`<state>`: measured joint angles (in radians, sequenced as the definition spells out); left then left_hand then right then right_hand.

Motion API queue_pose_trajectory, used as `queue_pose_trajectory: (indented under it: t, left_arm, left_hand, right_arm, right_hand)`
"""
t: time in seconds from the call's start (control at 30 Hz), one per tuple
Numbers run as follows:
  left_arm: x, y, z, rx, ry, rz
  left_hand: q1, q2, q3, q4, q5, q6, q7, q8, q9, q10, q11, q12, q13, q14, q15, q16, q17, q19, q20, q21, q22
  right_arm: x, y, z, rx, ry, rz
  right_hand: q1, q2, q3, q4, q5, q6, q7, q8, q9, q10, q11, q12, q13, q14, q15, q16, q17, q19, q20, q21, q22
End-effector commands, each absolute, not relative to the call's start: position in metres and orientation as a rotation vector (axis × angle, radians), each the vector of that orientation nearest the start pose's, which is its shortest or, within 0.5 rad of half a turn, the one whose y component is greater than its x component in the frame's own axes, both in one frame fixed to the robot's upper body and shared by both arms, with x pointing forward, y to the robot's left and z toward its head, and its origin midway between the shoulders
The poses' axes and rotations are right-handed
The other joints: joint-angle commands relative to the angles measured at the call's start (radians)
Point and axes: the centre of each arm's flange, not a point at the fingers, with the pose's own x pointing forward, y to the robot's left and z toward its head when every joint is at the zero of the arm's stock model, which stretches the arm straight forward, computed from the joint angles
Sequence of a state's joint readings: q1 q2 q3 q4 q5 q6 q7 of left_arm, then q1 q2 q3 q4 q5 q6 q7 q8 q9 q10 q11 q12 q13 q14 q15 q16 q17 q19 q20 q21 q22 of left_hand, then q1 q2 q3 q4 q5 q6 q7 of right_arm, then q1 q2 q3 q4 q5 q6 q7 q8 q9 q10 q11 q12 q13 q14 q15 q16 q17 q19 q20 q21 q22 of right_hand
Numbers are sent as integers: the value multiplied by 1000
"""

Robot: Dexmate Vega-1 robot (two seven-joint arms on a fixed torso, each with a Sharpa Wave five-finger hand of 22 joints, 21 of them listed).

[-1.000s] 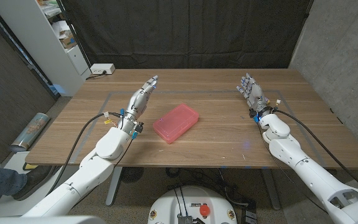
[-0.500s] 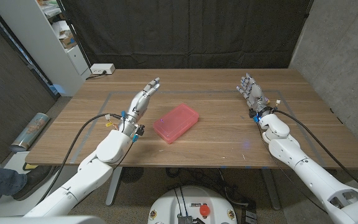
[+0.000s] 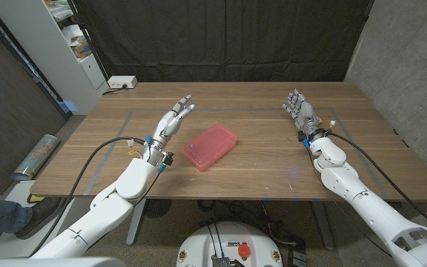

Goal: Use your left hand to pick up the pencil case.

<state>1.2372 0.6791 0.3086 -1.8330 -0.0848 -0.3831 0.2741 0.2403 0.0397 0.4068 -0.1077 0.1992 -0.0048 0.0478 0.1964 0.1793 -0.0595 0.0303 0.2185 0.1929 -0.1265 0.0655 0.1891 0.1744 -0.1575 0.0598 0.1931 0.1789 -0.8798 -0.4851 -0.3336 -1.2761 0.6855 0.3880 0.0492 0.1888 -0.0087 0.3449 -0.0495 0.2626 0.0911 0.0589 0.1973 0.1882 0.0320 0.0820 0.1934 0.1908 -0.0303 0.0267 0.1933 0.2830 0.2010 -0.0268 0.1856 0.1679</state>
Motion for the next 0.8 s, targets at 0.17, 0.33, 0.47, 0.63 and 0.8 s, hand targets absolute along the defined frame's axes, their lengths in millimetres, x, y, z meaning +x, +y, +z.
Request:
queue_pose_trajectory:
  t: [0.17, 0.33, 0.47, 0.63, 0.8]
  left_arm:
    - [499, 228, -54, 549, -900, -91]
    - [499, 227, -53, 569, -904, -83]
    - [498, 225, -52, 596, -909, -67]
    - [494, 220, -50, 638, -908, -43]
    - [492, 217, -48, 665, -910, -20]
  left_hand:
    - [19, 1, 4, -8, -5, 14, -1, 5, 2, -3, -2, 0, 3, 1, -6, -2, 5, -4, 7, 5, 3]
    - [26, 3, 6, -13, -5, 14, -3, 4, 2, -2, -2, -1, 3, 1, -8, -2, 5, -2, 33, 6, 3]
    - [31, 3, 7, -17, -6, 13, -6, 2, 2, -2, -5, -1, 4, 1, -8, -2, 5, -2, 53, 7, 3]
    - [38, 2, 8, -22, -8, 12, -11, 0, 2, -4, 1, -2, 4, 4, -1, -1, 5, 2, 84, 9, 4]
    - [46, -2, 7, -29, -10, 12, -16, -1, 3, -5, 13, -2, 5, 15, 36, 3, 6, 11, 102, 13, 6]
  right_arm:
    - [641, -302, -41, 111, -658, 184]
    - [641, -301, -42, 119, -656, 179]
    - [642, -301, -41, 121, -657, 180]
    - [644, -302, -39, 119, -663, 181]
    - [647, -303, -36, 126, -667, 183]
  right_hand:
    - [5, 2, -2, -2, 3, 9, 3, -1, 2, 6, 4, 5, 2, 0, 5, 6, 1, 1, 6, 5, 3]
    - [5, 3, -3, -3, 3, 9, 3, -1, 2, 7, 5, 6, 2, 0, 4, 6, -1, 0, 6, 5, 3]
    - [5, 3, -3, -3, 3, 11, 3, 0, 2, 7, 5, 6, 2, 1, 4, 6, -2, -1, 6, 5, 3]
    - [5, 3, -4, -3, 3, 12, 2, 0, 2, 7, 5, 6, 2, 2, 4, 6, -3, -1, 7, 5, 3]
    - [4, 4, -4, -3, 3, 12, 1, 0, 2, 7, 5, 6, 2, 2, 5, 7, -4, -1, 7, 5, 3]
